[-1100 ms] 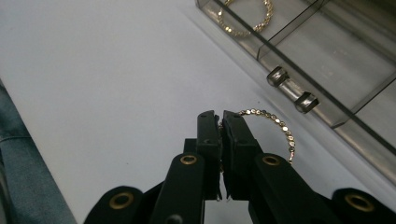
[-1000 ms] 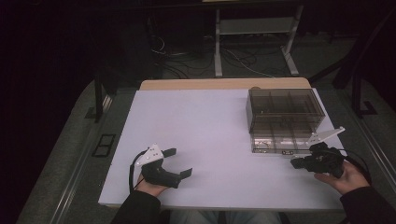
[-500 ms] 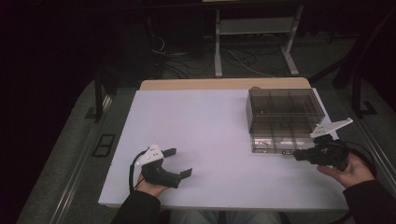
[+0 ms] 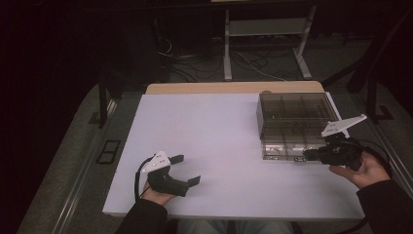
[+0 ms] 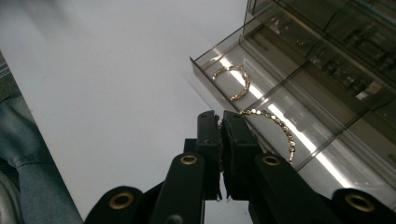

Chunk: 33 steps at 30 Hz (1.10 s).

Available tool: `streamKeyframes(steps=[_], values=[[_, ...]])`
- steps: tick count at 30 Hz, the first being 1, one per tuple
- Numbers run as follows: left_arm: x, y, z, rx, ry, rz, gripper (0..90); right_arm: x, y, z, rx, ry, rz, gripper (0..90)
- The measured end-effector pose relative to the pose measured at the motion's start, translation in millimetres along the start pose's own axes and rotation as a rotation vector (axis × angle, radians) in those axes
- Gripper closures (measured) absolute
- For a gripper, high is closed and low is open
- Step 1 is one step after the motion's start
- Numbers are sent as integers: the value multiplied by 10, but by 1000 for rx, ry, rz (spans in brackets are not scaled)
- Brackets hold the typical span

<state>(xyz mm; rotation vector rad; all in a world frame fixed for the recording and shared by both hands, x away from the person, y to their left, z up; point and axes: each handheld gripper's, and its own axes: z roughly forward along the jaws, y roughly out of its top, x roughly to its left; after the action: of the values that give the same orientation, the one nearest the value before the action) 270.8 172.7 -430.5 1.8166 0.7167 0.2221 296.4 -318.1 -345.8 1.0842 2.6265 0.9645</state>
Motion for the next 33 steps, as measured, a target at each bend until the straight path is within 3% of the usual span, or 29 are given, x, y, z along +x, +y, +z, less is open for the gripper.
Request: streamKeyframes(steps=[14, 33], values=[[1, 1, -2, -1, 1, 0, 0, -57, 193, -40, -16, 13, -8, 851], [2, 2, -1, -3, 2, 1, 0, -96, 410, 125, -33, 43, -9, 851]])
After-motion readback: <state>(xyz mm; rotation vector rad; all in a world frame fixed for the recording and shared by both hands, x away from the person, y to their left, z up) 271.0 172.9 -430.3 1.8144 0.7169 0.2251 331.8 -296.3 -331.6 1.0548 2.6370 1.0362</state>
